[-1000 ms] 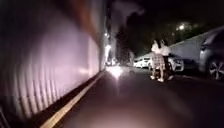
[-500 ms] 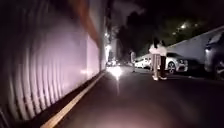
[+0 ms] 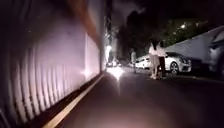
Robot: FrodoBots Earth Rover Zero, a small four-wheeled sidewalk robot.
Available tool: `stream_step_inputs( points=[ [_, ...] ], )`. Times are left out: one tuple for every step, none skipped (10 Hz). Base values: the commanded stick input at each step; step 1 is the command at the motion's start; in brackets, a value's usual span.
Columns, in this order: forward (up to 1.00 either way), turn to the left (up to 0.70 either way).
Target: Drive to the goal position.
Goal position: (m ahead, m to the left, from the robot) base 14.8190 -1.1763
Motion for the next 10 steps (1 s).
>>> stream_step_inputs(
  points=[
    [0.45,0.0],
    [0.45,0.0],
    [0.45,0.0],
    [0.45,0.0],
    [0.45,0.0],
    [0.45,0.0],
    [0.45,0.0],
    [0.45,0.0],
    [0.45,0.0],
    [0.45,0.0]
  ],
)
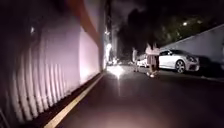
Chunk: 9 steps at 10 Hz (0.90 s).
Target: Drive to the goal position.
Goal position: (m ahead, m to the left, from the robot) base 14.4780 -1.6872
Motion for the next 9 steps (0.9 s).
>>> stream_step_inputs(
  points=[
    [0.45,0.0],
    [0.45,0.0],
    [0.45,0.0],
    [0.45,0.0],
    [0.45,0.0],
    [0.45,0.0],
    [0.45,0.0],
    [0.45,0.0],
    [0.45,0.0]
  ],
)
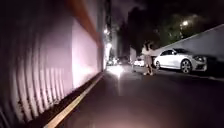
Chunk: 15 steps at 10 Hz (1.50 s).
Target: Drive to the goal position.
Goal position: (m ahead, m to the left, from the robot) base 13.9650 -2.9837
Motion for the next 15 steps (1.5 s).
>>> stream_step_inputs(
  points=[
    [0.45,0.0],
    [0.45,0.0],
    [0.45,0.0],
    [0.45,0.0],
    [0.45,0.0],
    [0.45,0.0],
    [0.45,0.0],
    [0.45,0.0],
    [0.45,0.0],
    [0.45,0.0],
    [0.45,0.0],
    [0.45,0.0],
    [0.45,0.0],
    [0.45,0.0],
    [0.45,0.0]
  ],
)
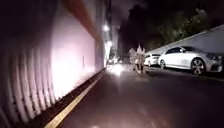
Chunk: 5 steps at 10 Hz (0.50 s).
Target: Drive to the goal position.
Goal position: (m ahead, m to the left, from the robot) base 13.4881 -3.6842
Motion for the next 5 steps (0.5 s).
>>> stream_step_inputs(
  points=[
    [0.45,0.0],
    [0.45,0.0],
    [0.45,0.0],
    [0.45,0.0],
    [0.45,0.0]
  ],
)
